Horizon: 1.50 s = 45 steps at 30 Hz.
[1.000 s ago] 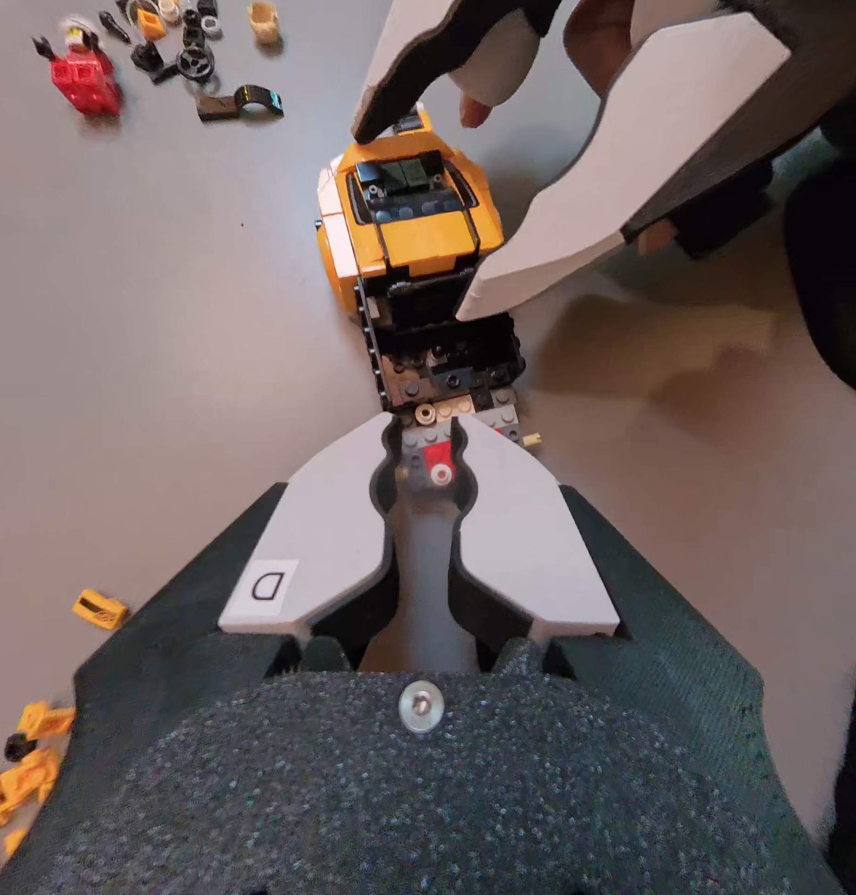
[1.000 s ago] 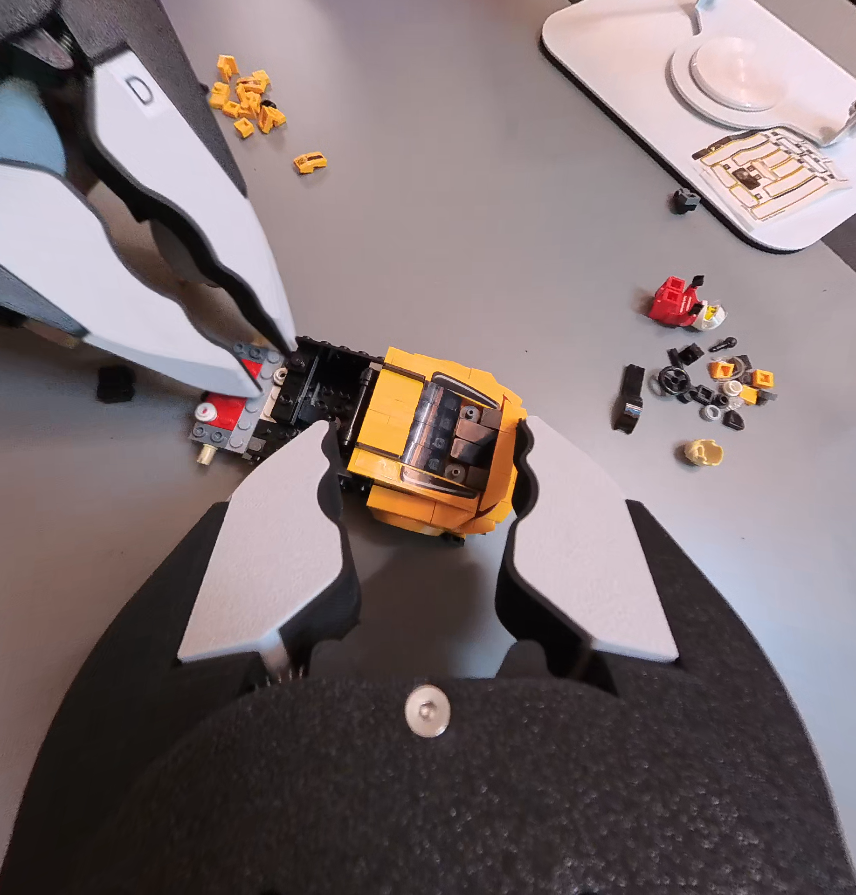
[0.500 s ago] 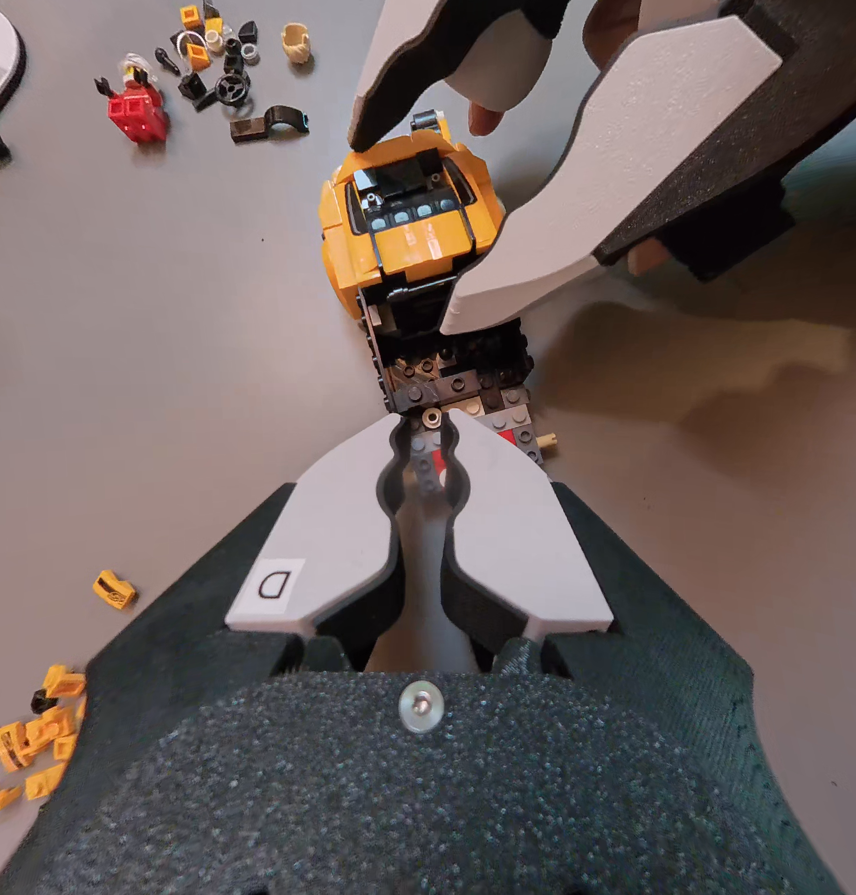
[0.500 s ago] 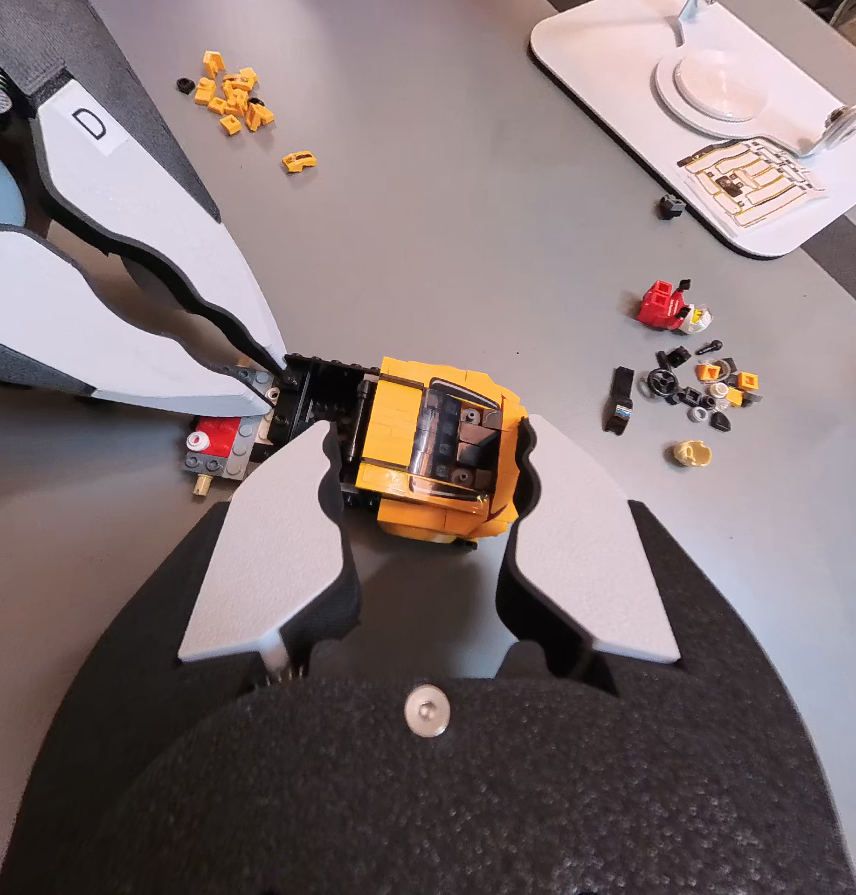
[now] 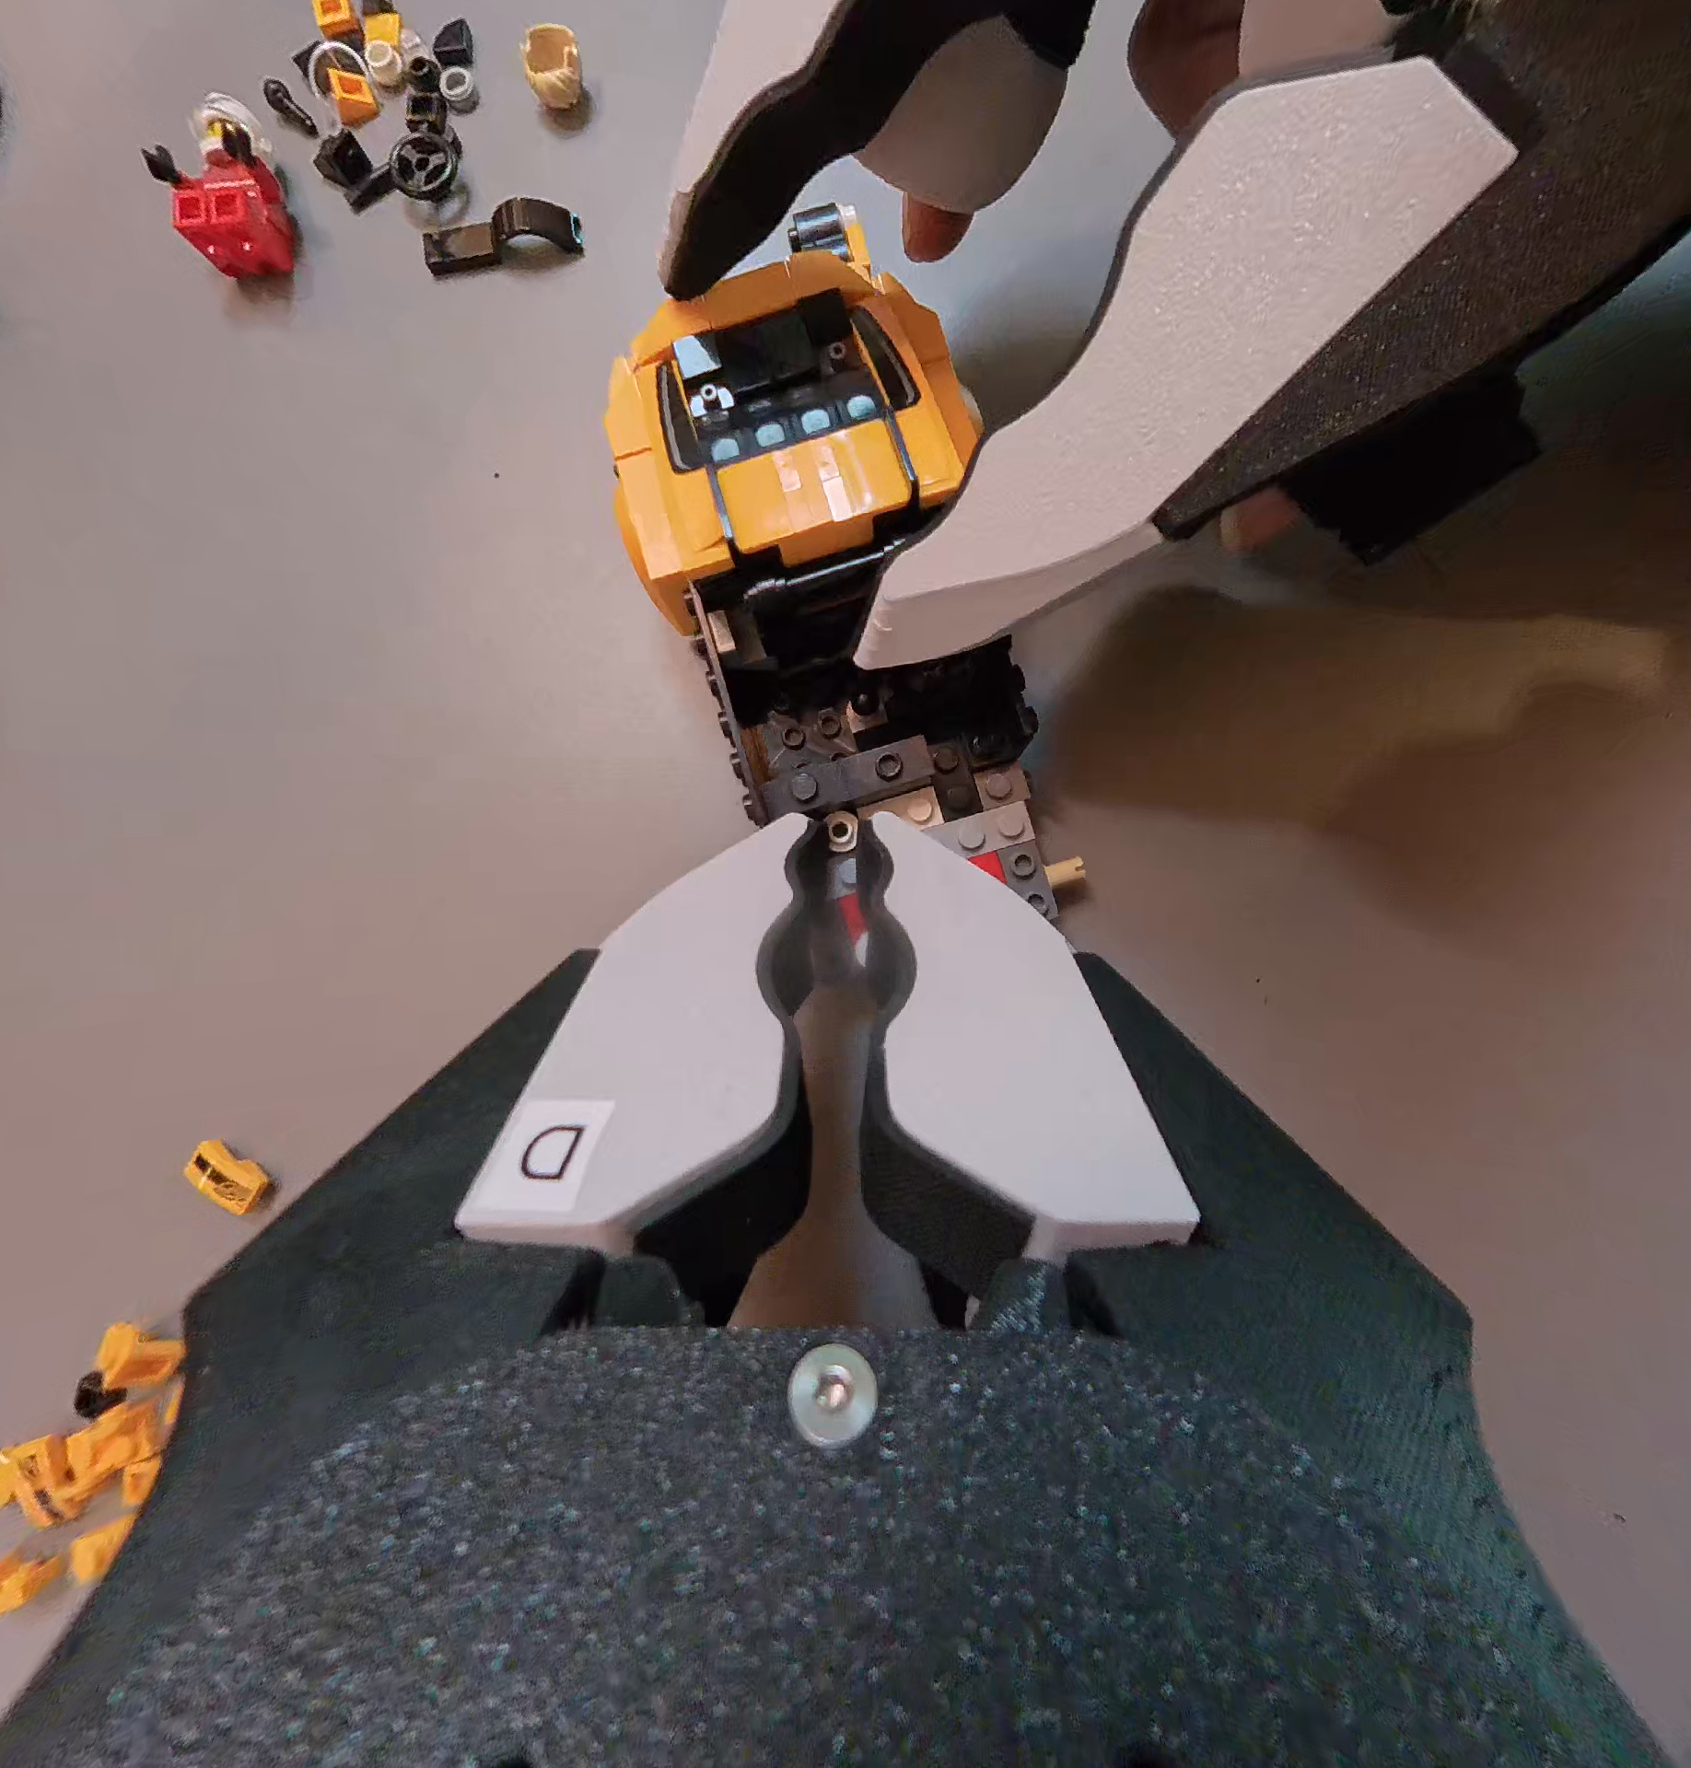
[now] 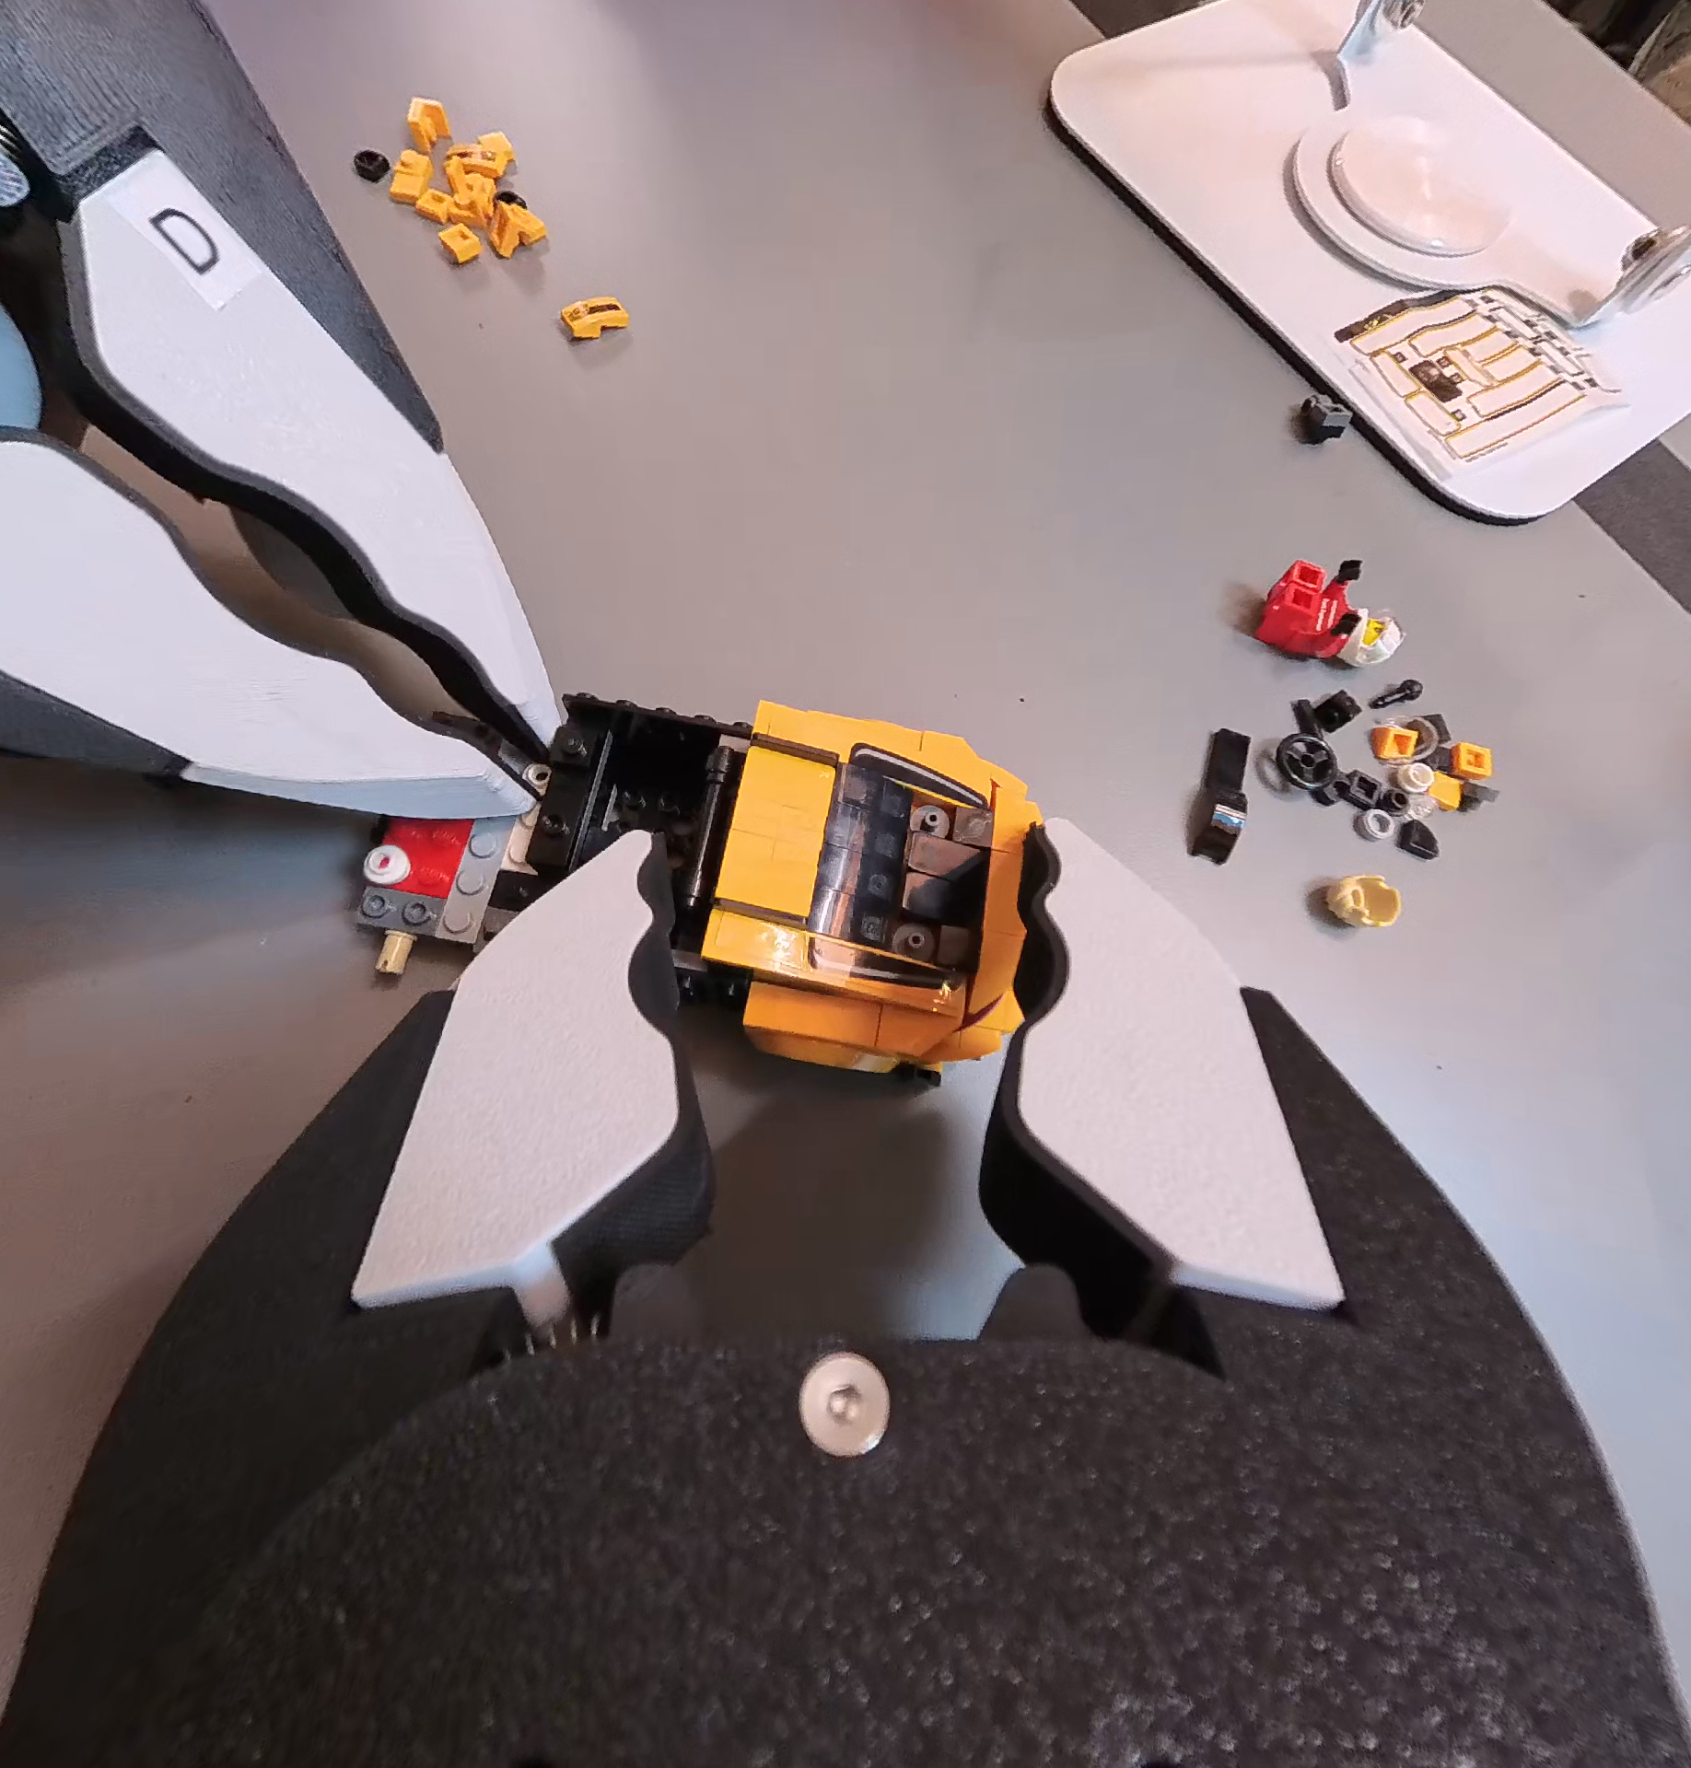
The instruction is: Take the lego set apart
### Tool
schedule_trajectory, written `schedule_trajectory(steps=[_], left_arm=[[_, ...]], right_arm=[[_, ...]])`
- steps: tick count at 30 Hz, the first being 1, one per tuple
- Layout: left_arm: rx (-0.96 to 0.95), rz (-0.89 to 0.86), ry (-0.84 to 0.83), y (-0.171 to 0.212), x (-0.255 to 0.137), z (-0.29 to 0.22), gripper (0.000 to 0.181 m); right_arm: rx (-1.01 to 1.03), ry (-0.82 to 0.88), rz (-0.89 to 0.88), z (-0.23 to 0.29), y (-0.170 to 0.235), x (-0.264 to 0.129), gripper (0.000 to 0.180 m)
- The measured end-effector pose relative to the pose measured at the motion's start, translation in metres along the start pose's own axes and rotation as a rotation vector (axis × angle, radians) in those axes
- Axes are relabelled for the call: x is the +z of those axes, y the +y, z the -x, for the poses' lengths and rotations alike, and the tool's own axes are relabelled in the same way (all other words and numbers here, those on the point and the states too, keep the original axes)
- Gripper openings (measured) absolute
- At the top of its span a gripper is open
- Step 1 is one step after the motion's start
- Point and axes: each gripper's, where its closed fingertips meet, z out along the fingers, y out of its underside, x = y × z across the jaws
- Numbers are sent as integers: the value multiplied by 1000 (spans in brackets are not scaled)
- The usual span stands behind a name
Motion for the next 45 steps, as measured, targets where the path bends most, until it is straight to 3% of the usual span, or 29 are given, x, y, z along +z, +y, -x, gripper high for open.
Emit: schedule_trajectory(steps=[3, 13, 19, 20, 45], left_arm=[[-41, -47, 37, 0, 1, 1, 6], [-469, -281, 315, -7, -9, 12, 0], [-195, -131, 210, 0, -7, -1, 0], [-160, -113, 173, 0, -3, 0, 7], [-155, -66, -45, -2, 0, 4, 10]], right_arm=[[-11, 10, 5, -1, 1, 0, 69], [-44, 43, 19, -3, 4, -1, 70], [-42, 45, 15, -3, 4, -1, 70], [-42, 43, 13, -3, 4, -1, 70], [-33, 45, -11, -3, 3, 0, 70]])
